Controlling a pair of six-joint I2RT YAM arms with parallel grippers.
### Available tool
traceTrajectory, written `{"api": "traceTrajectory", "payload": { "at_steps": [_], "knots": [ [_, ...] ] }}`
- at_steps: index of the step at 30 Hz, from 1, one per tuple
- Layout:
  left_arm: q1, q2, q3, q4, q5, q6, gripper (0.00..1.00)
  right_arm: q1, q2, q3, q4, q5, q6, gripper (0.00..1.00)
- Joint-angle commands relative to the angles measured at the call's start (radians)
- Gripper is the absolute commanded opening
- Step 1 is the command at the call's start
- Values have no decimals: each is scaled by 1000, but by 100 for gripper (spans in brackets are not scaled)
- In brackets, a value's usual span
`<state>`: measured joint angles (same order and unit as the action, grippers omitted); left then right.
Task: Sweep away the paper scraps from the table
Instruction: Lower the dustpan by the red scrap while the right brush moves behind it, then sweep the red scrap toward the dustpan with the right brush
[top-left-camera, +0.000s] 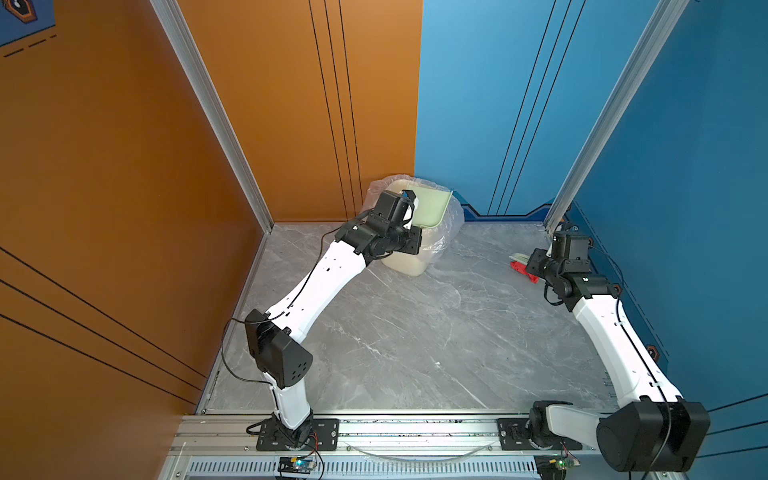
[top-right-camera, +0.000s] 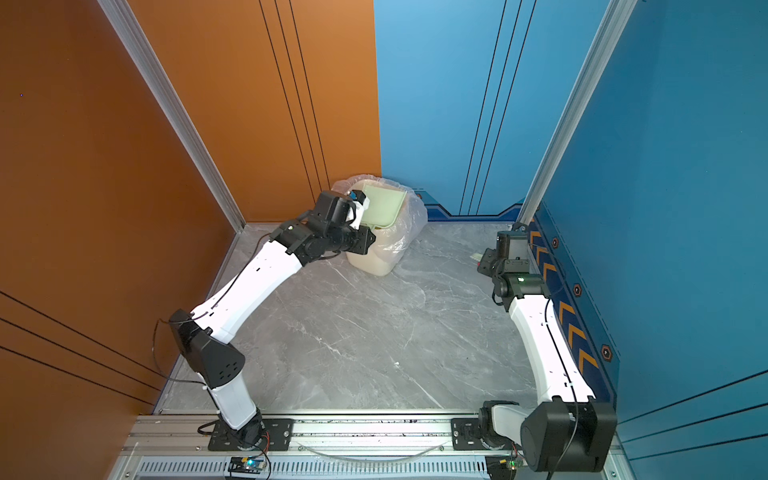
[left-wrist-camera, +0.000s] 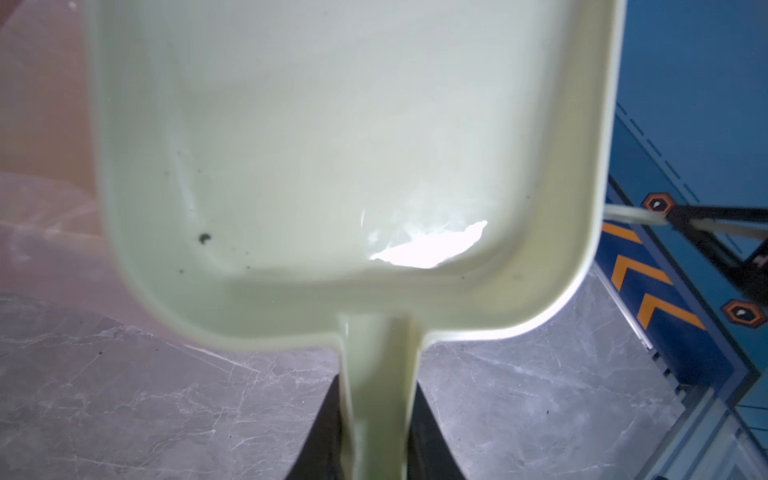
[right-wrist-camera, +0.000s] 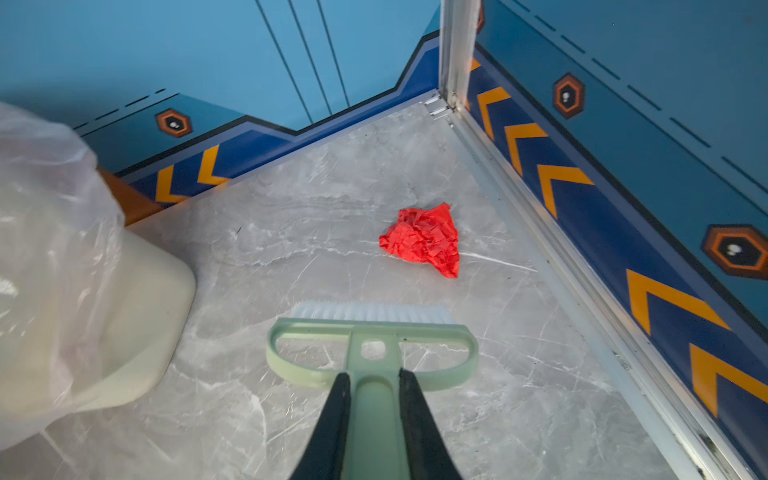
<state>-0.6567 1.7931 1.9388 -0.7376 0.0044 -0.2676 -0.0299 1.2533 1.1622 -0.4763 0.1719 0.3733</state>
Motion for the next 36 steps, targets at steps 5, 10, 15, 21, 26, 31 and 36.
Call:
{"api": "traceTrajectory", "payload": {
  "at_steps": [5,10,15,21,26,31,36],
  "knots": [
    [-140,-16,-50,-19,-142,132,0,-46,86,19,122,178,103,0],
    [-198,0,-72,-19,-155,147,0,-60,131,5,204,216,123,0],
    [-219,6,-100,-15,-126,160,0,-77,166,-5,251,230,137,0],
    [-224,3,-171,3,-104,147,0,-93,219,-2,292,248,145,0],
    [-224,-31,-300,111,-25,131,0,-95,280,12,309,256,139,0],
    [-225,-36,-387,153,10,112,0,-93,339,33,289,254,133,0],
    [-230,-12,-435,163,26,92,0,-88,389,50,278,276,124,0]
  ]
}}
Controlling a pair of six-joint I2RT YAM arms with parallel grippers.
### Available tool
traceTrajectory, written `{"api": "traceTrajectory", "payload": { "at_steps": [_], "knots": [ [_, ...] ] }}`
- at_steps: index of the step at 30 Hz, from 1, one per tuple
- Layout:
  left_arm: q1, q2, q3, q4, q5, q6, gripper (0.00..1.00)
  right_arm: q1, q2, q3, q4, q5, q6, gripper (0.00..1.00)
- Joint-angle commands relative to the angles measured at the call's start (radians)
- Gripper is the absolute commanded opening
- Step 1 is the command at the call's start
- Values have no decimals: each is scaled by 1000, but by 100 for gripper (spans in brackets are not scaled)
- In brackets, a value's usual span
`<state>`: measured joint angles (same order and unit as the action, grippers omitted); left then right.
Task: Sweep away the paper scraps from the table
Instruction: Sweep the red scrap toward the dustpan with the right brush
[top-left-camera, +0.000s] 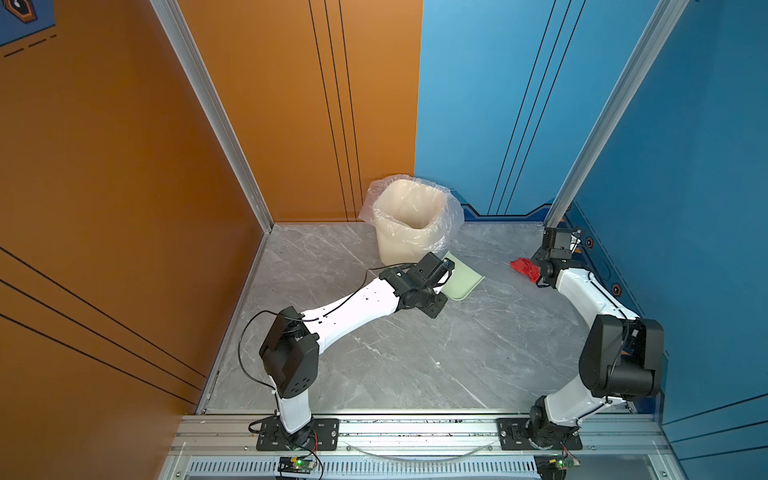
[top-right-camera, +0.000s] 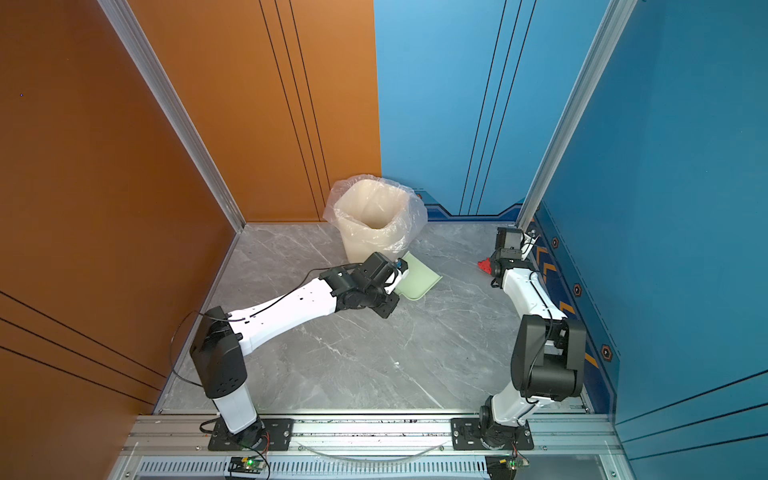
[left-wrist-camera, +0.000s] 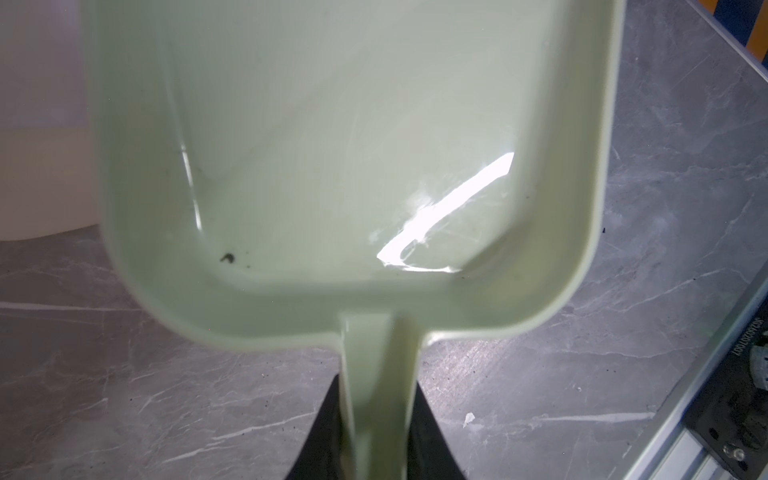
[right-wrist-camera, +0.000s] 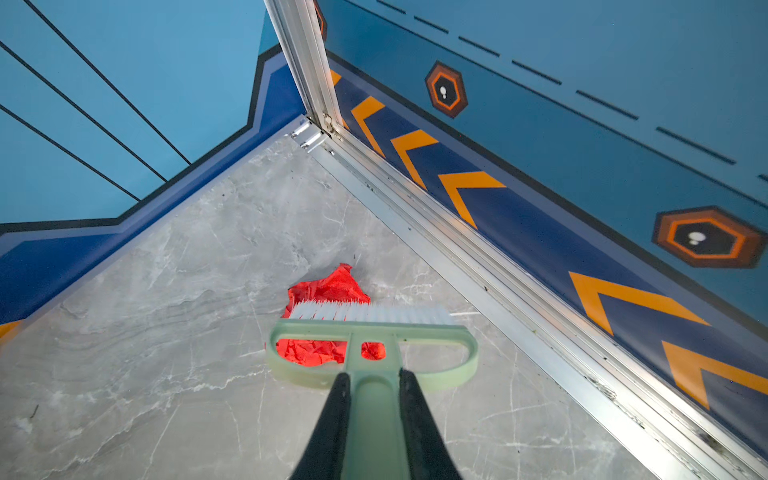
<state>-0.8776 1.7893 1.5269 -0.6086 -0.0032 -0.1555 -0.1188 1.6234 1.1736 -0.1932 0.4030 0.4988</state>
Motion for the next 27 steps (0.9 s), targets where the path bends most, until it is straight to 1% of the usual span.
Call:
{"api": "traceTrajectory", "payload": {
  "at_steps": [1,6,16,22,27],
  "knots": [
    [-10,-7,-38,45,31,-28,0,1,27,43,-6,46,-4,0],
    [-12,12,-89,88,49,-47,0,3,74,70,-12,47,-17,0],
    [-15,107,-88,87,78,-62,0,7,148,118,-37,35,-22,0],
    [-16,145,-80,73,92,-69,0,8,183,124,-75,1,-37,0],
    [-14,168,-68,40,72,-62,0,14,187,104,-99,-53,-48,0]
  ]
}}
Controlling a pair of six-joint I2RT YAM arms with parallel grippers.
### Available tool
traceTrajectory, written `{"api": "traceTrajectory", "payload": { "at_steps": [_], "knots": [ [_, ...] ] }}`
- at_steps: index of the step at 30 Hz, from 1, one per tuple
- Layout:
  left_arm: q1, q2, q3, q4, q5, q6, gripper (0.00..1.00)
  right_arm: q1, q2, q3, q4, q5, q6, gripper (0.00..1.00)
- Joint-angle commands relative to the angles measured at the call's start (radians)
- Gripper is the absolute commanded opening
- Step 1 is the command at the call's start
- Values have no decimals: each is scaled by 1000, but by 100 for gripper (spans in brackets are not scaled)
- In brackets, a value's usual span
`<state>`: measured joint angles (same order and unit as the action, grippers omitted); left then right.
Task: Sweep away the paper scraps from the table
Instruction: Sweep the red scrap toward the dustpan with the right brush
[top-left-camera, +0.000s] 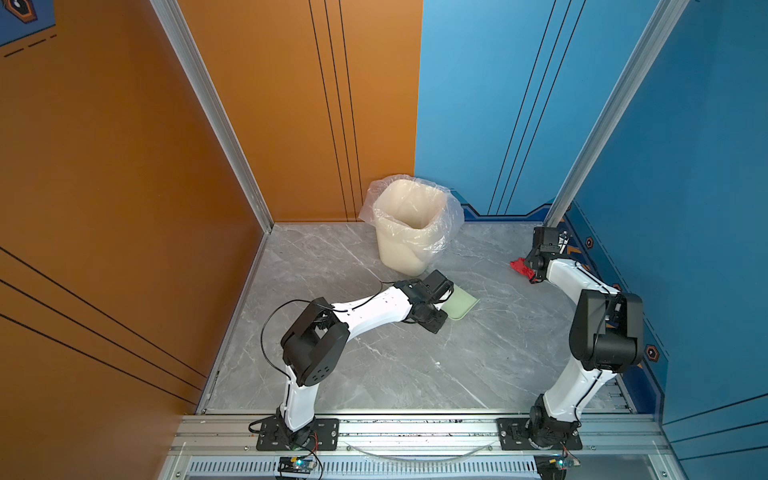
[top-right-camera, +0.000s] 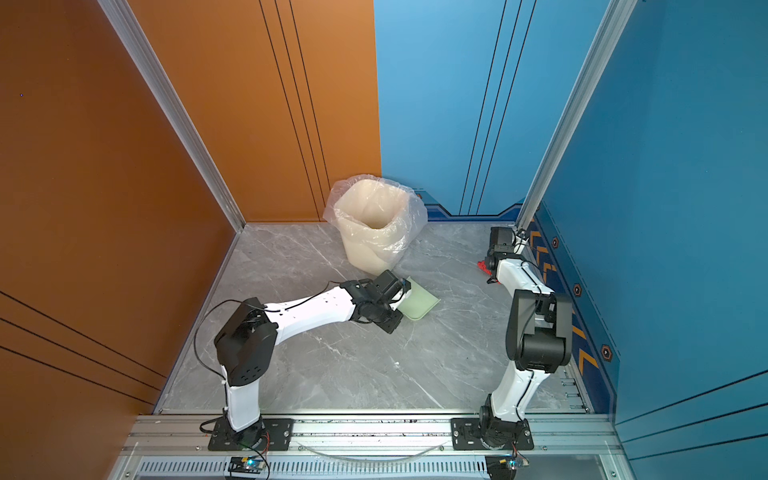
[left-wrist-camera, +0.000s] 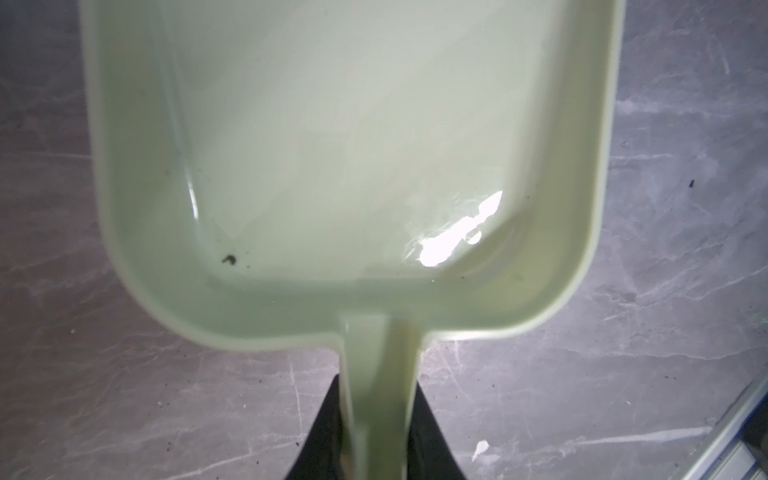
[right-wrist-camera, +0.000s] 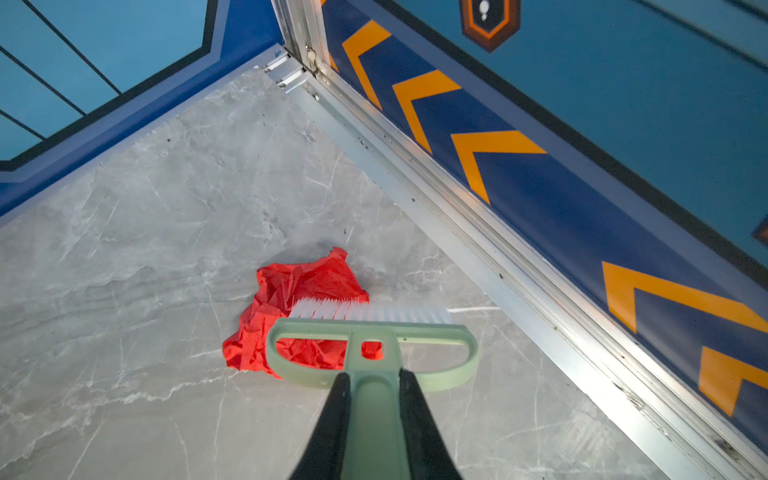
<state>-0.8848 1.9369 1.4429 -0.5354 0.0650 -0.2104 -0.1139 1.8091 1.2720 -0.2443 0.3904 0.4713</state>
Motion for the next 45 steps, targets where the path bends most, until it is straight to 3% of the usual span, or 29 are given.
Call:
{"api": "traceTrajectory", "payload": {
  "at_steps": [1,9,23,37,45],
  "knots": [
    [-8,23,18,-37,0,-6,0,11,-1,3,-57,-54,-24,0],
    [-5,28,25,-47,10,-14,0,50,-81,-81,-130,-143,-41,0],
    [-10,79,36,-54,31,-1,0,234,-315,-280,-234,-145,-6,0],
    [-44,145,84,-235,-12,56,0,293,-322,-302,-230,-112,-38,0],
    [-51,129,90,-239,-31,57,0,333,-334,-311,-254,-146,-110,0]
  ]
}}
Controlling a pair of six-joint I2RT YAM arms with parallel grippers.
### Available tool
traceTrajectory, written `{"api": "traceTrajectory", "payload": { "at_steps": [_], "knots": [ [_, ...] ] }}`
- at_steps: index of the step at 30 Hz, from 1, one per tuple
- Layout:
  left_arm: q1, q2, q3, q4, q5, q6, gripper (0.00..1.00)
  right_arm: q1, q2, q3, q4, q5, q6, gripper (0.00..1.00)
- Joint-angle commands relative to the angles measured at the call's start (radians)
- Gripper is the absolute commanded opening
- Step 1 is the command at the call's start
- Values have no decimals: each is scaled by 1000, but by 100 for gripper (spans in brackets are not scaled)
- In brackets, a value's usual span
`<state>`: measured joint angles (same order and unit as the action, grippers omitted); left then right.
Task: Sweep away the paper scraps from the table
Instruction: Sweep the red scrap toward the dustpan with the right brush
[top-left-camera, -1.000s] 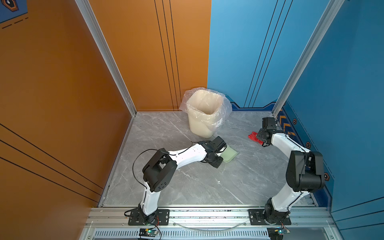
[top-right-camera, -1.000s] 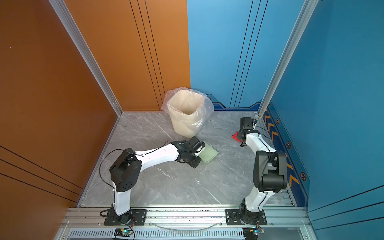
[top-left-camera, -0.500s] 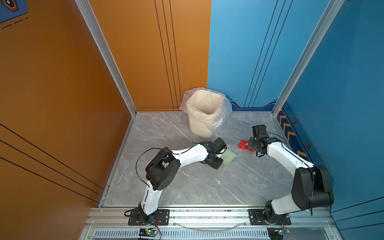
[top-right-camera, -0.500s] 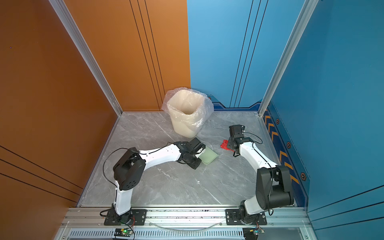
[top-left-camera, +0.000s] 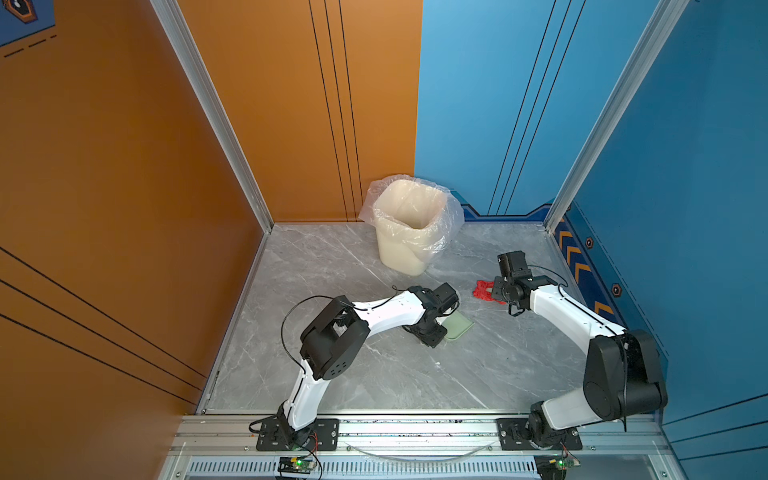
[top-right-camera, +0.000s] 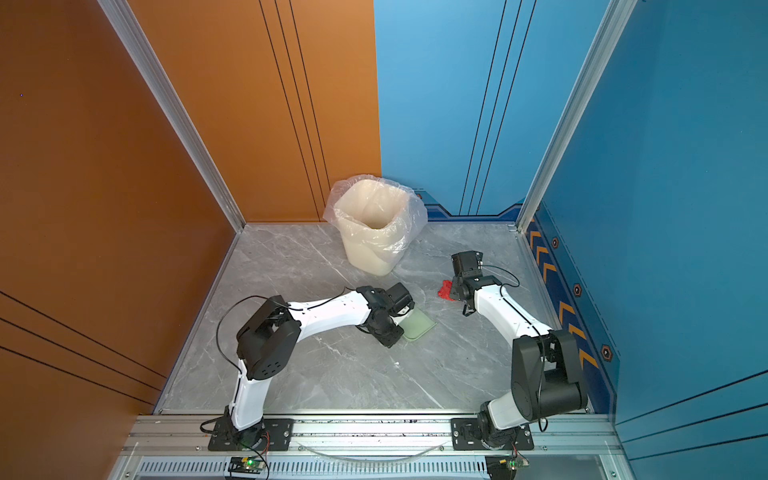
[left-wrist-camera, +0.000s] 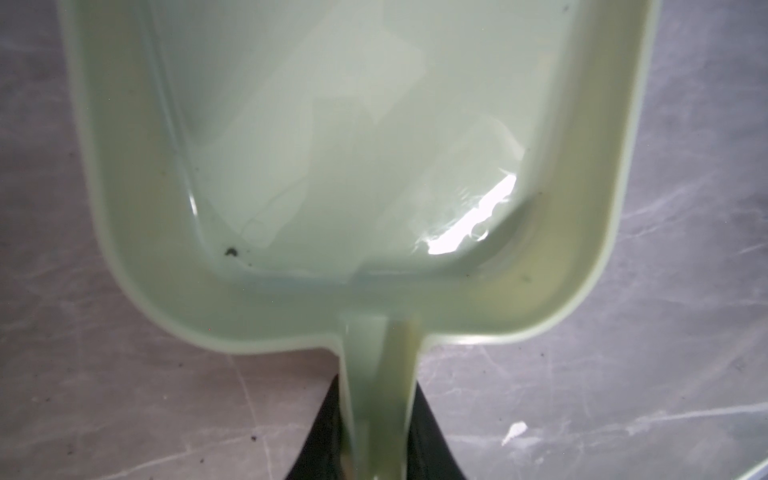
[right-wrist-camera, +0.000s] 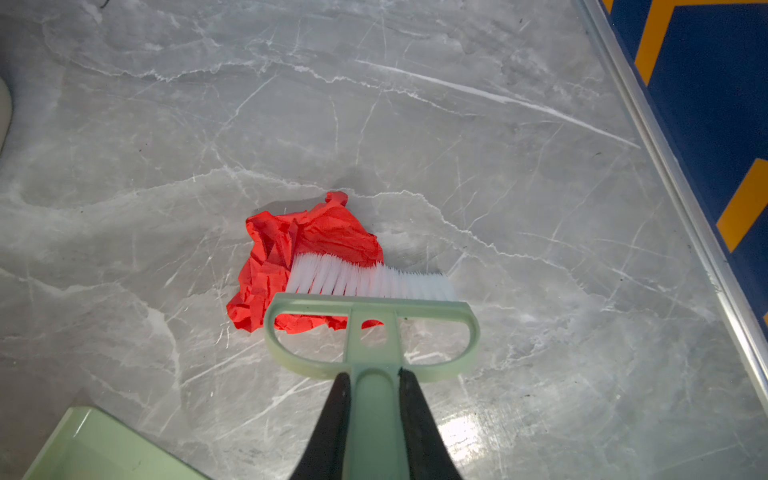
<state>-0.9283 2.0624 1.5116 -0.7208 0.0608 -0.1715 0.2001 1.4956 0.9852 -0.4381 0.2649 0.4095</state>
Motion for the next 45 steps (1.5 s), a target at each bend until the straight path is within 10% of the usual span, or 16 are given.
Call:
{"api": "traceTrajectory", "payload": {
  "at_steps": [1,16,34,45],
  "knots": [
    [-6,4,22,-52,-28,18,0,24,-27,-30,-64,-35,-65,0],
    [-7,24,54,-53,-20,12,0,128,-277,-155,-74,-372,-187,0],
    [-7,17,50,-53,-26,12,0,67,-385,-146,-35,-32,-143,0],
    [-7,19,58,-51,-19,0,0,104,-315,-178,-46,-106,-167,0]
  ]
}}
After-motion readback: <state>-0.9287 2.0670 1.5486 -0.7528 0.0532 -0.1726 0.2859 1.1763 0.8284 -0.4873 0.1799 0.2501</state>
